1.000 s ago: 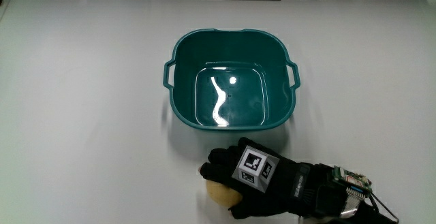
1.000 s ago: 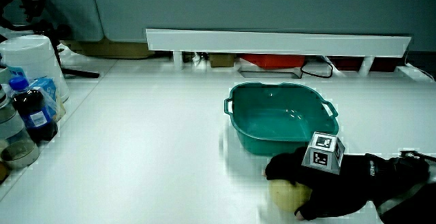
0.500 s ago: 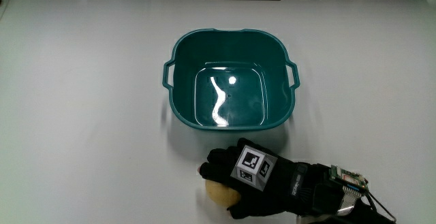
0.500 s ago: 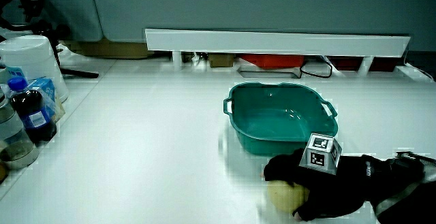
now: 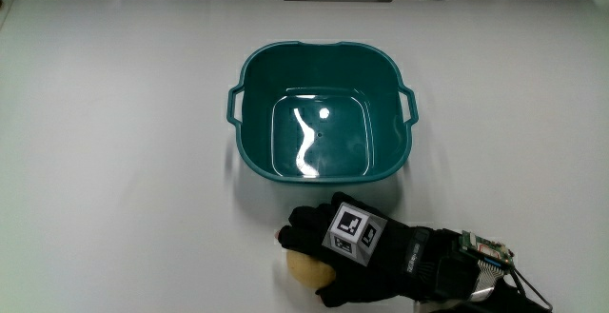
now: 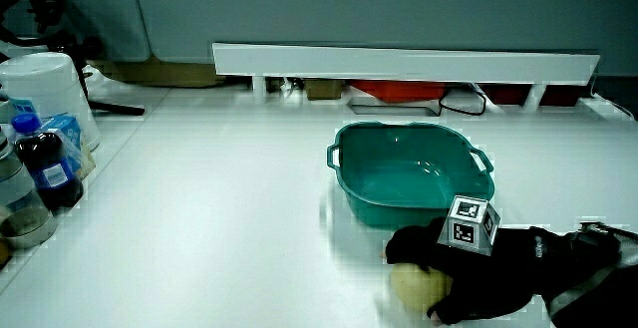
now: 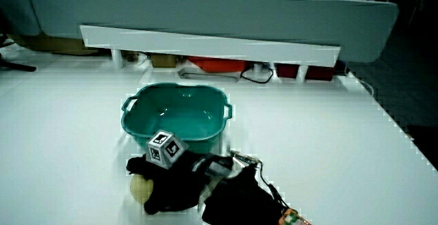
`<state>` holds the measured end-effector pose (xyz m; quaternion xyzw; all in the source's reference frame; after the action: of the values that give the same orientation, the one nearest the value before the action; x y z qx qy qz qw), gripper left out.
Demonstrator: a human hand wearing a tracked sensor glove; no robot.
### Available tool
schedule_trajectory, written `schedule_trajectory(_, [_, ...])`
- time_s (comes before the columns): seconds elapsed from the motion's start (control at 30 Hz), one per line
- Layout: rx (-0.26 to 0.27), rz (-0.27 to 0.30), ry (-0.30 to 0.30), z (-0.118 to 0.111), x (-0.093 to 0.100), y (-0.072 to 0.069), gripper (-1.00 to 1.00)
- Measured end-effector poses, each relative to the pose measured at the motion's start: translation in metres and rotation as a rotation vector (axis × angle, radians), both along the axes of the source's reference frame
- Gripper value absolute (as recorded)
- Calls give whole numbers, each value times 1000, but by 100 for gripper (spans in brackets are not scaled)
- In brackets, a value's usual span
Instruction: Place pear on desk
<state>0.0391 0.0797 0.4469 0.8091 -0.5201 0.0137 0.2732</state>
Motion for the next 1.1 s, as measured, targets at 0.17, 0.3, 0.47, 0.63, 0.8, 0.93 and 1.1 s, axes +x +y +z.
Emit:
schedule_trajectory(0.17, [-1,-1,17,-1,1,0,-25])
schedule_trajectory(0.3, [-1,-1,22,2,1,0,-39])
schedule_trajectory(0.47, [-3,-6,19,-3,3,-1,-57])
schedule_trajectory(0.63, [-1,-5,17,-5,4,0,-75])
schedule_trajectory(0.8, [-1,-5,10,-8,5,-1,-93])
schedule_trajectory(0.93, [7,3,-5,-10,8,-2,-100])
schedule_trajectory(1.1, [-9,19,-19,-33,15,-13,-100])
